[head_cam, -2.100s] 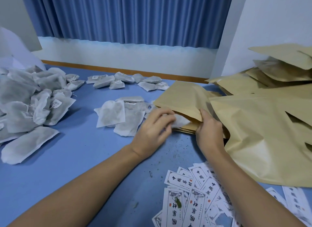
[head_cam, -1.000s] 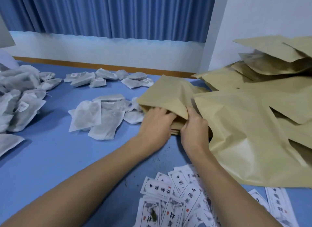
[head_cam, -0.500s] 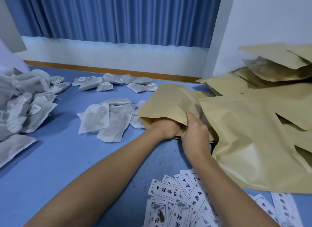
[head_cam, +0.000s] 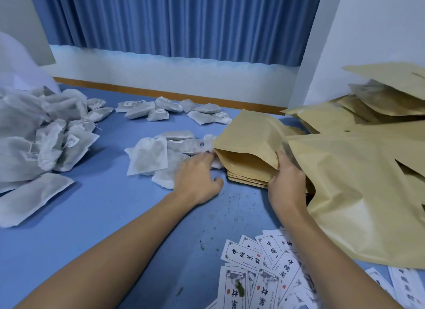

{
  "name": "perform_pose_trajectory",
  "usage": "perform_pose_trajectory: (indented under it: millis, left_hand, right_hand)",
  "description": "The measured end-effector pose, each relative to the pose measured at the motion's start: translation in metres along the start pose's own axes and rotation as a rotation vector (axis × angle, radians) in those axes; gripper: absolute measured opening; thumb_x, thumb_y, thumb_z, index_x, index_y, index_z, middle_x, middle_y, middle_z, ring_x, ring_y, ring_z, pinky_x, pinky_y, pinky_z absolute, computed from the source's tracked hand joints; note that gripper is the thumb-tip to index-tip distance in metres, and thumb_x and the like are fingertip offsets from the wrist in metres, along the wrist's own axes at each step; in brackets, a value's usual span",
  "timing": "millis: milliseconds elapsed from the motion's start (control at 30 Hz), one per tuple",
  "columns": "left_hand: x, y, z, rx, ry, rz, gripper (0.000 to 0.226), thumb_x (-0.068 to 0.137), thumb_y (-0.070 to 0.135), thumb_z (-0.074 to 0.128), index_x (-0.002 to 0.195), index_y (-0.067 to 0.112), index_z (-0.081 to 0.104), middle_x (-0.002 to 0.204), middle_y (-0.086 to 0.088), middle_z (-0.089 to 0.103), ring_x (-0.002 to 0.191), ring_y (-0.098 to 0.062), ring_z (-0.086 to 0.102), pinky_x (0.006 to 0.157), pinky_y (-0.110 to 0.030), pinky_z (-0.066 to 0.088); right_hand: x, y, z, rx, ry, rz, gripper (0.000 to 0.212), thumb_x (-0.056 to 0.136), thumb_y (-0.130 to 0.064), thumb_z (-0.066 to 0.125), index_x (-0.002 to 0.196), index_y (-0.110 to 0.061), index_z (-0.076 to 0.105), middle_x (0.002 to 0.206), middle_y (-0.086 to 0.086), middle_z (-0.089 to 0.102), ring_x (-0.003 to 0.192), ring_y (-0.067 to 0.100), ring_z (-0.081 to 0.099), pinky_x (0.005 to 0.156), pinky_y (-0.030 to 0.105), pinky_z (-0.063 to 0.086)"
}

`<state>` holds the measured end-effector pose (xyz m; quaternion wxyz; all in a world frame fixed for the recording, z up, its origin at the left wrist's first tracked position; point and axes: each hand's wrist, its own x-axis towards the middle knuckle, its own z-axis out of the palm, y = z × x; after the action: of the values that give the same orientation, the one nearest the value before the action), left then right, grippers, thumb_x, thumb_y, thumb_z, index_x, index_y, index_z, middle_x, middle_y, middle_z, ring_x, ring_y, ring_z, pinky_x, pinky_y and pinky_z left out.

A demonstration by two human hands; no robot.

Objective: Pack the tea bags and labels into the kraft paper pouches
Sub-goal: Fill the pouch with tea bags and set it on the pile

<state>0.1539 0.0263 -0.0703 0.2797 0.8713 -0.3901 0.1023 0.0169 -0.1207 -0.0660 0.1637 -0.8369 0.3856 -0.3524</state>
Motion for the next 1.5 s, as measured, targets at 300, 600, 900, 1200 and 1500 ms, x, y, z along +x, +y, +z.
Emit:
perform_pose_trajectory:
  millis: [300,600,900,1200,1500]
  left_hand:
    - [0.012,-0.016,0.001,-0.024,0.171,-0.166,0.011,0.097,0.021,0.053,0.093,0.016,0.061,0.099,-0.004,0.062,0.095,-0.03,0.059,0.077,-0.045,0.049]
    - [-0.007,0.016,-0.011,-0.298,0.667,0.477,0.008,0.081,0.005,0.062,0.086,-0.001,0.062,0.102,-0.013,0.062,0.096,-0.029,0.056,0.085,-0.038,0.044]
    - [-0.02,0.046,0.02,-0.016,0.009,0.554,0.018,0.099,0.006,0.05,0.111,0.003,0.063,0.12,-0.009,0.062,0.111,-0.027,0.055,0.091,-0.037,0.044]
    - [0.059,0.073,0.04,-0.147,-0.484,0.159,0.031,0.103,0.029,0.038,0.129,0.023,0.054,0.134,0.001,0.055,0.125,-0.026,0.048,0.106,-0.036,0.036]
    - [0.092,0.081,0.071,-0.11,-0.545,0.097,0.035,0.104,0.039,0.04,0.135,0.025,0.051,0.138,-0.001,0.05,0.13,-0.024,0.045,0.106,-0.033,0.03]
  right_hand:
    - [0.0,0.002,-0.001,-0.001,0.008,-0.011,0.063,0.083,0.012,0.052,0.138,-0.019,0.054,0.086,0.012,0.062,0.07,0.023,0.046,0.069,0.027,0.04]
    - [0.001,0.002,-0.001,0.026,0.049,0.016,0.059,0.084,0.011,0.049,0.134,-0.019,0.057,0.092,0.018,0.069,0.073,0.031,0.054,0.07,0.028,0.041]
    - [0.001,0.0,-0.004,0.042,0.026,-0.025,0.052,0.082,0.01,0.05,0.128,-0.013,0.059,0.093,0.021,0.068,0.081,0.039,0.06,0.073,0.038,0.047]
    - [0.0,-0.002,0.0,0.049,0.005,-0.159,0.049,0.077,0.016,0.045,0.117,-0.008,0.061,0.084,0.016,0.065,0.079,0.037,0.058,0.071,0.038,0.047]
    - [0.006,0.005,0.007,-0.022,0.021,-0.127,0.046,0.079,0.014,0.047,0.117,-0.008,0.059,0.09,0.016,0.065,0.079,0.037,0.058,0.064,0.031,0.035]
